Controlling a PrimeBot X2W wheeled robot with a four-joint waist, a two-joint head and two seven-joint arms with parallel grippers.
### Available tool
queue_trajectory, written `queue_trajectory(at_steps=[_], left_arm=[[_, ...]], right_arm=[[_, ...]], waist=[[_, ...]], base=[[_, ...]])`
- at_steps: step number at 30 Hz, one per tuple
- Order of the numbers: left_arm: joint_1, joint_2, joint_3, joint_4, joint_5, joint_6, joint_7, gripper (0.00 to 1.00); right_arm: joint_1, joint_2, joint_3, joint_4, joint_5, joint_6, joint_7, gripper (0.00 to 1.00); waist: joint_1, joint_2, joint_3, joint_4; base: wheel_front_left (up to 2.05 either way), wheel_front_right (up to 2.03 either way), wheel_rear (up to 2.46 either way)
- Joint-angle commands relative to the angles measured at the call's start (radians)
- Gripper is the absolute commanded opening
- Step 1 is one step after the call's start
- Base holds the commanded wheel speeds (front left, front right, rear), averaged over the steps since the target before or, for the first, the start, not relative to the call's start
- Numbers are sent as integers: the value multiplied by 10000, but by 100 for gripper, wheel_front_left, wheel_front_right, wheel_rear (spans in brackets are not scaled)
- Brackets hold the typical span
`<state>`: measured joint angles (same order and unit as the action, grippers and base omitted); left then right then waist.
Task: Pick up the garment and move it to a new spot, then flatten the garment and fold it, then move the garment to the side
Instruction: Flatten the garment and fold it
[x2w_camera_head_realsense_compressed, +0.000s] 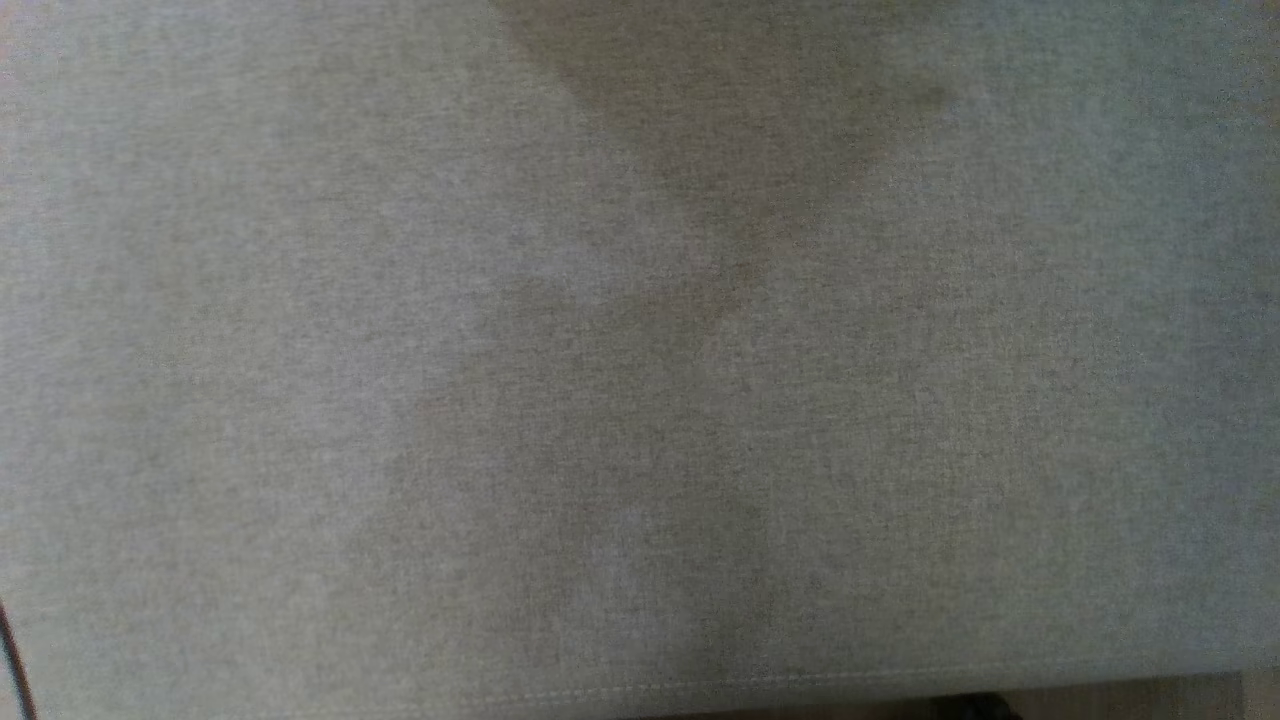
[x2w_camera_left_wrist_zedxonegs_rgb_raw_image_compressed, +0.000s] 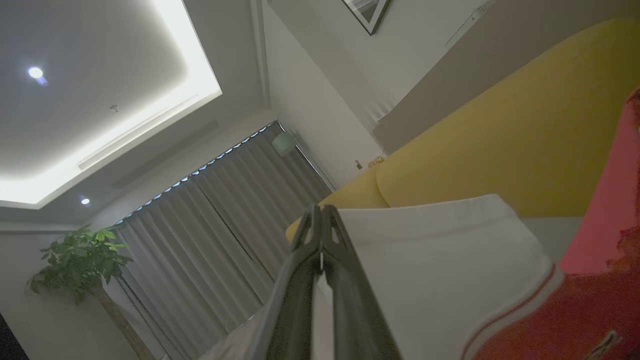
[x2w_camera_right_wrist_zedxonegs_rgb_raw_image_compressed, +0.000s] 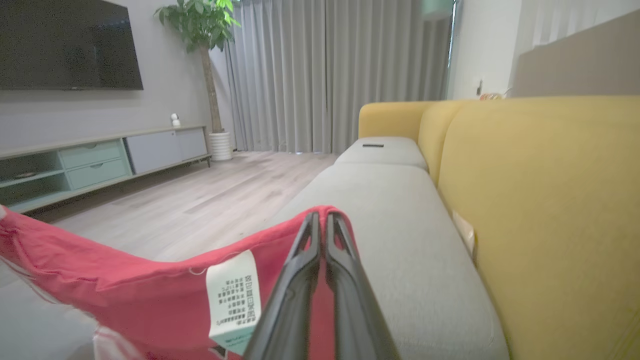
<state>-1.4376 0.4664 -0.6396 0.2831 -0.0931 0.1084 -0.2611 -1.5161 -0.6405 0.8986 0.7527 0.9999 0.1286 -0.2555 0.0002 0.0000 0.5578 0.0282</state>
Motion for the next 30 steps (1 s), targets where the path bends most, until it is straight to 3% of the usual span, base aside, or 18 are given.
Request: queue_trajectory(at_steps=[1,8,17,24,30], left_arm=[[484,556,447,-648,-114,196,-5,0],[5544,837,863,-2746,-687,818,-6,0],[11224,775,1675,-3992,-872,1491,-6,0],[13852,410,2276,-4516,-794,1629,-6,0],[15113,53,2476,-4729,-727,1463,-7,0]], right_arm=[[635,-291,-247,-373,-122,21,-57,0],[4357,-464,-1512,-1439,-248,21,-60,0],[8859,-36,-2879,-2226,-502,21,-61,0],[11037,116,-3720,-2762,-870,21,-62,0],[12257,203,-4230,-3095,-1173,21,-62,0]], waist=[[-2,0,-145,103],[-2,0,-1474,138],[-2,0,-3499,-81],[-2,0,-4194,-143],[-2,0,-4451,-141]], base=[[0,0,0],[0,0,0],[0,0,0],[0,0,0],[0,0,0]])
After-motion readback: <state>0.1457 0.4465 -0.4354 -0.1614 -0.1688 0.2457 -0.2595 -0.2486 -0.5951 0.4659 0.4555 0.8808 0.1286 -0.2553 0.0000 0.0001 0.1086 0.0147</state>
